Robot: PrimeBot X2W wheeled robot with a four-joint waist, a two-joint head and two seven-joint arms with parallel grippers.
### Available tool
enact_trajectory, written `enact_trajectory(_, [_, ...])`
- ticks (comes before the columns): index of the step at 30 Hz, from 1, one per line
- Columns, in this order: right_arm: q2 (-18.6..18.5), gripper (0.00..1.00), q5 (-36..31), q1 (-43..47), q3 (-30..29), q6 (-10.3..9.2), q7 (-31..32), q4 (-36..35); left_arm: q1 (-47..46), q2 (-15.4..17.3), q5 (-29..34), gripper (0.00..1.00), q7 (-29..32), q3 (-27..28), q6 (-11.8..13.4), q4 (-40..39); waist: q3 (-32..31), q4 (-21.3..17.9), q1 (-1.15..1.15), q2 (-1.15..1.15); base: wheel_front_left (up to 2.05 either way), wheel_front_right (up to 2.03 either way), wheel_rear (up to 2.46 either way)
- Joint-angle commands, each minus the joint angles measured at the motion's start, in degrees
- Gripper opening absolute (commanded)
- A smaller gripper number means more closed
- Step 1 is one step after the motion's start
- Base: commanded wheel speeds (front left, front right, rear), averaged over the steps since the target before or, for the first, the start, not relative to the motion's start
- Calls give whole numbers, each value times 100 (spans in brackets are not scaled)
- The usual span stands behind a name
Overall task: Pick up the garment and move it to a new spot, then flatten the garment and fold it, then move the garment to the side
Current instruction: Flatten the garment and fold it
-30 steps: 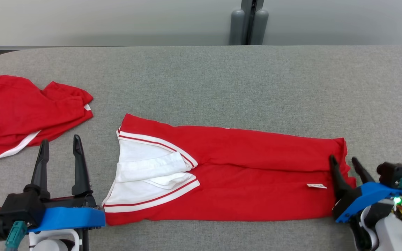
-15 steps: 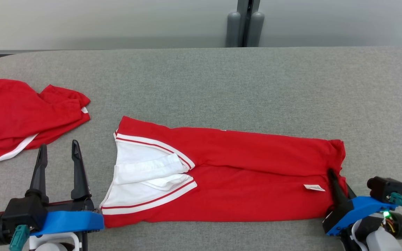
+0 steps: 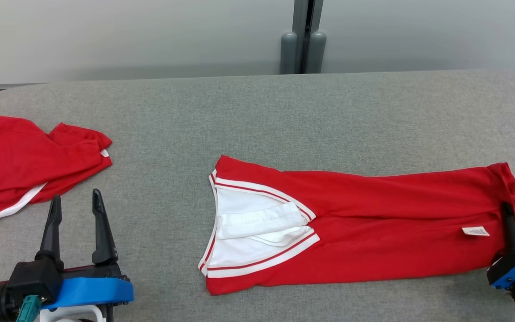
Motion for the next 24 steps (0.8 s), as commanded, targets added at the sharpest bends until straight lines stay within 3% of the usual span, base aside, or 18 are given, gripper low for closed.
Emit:
enact_trajectory(1, [-26, 0, 40, 112, -3, 1, 44, -82, 20, -12, 57, 100, -27, 59, -36, 16, -13, -12, 0, 0, 0, 0, 0])
enact_trajectory(14, [667, 0, 82, 78, 951, 2, 434, -887, -38, -217, 251, 100, -27, 176, -238, 174, -88, -53, 0, 0, 0, 0, 0])
enact_trajectory(24, [1088, 0, 187, -338, 1860, 2, 462, -880, -80, -308, 365, 100, -27, 164, -342, 243, -104, 178, 0, 0, 0, 0, 0])
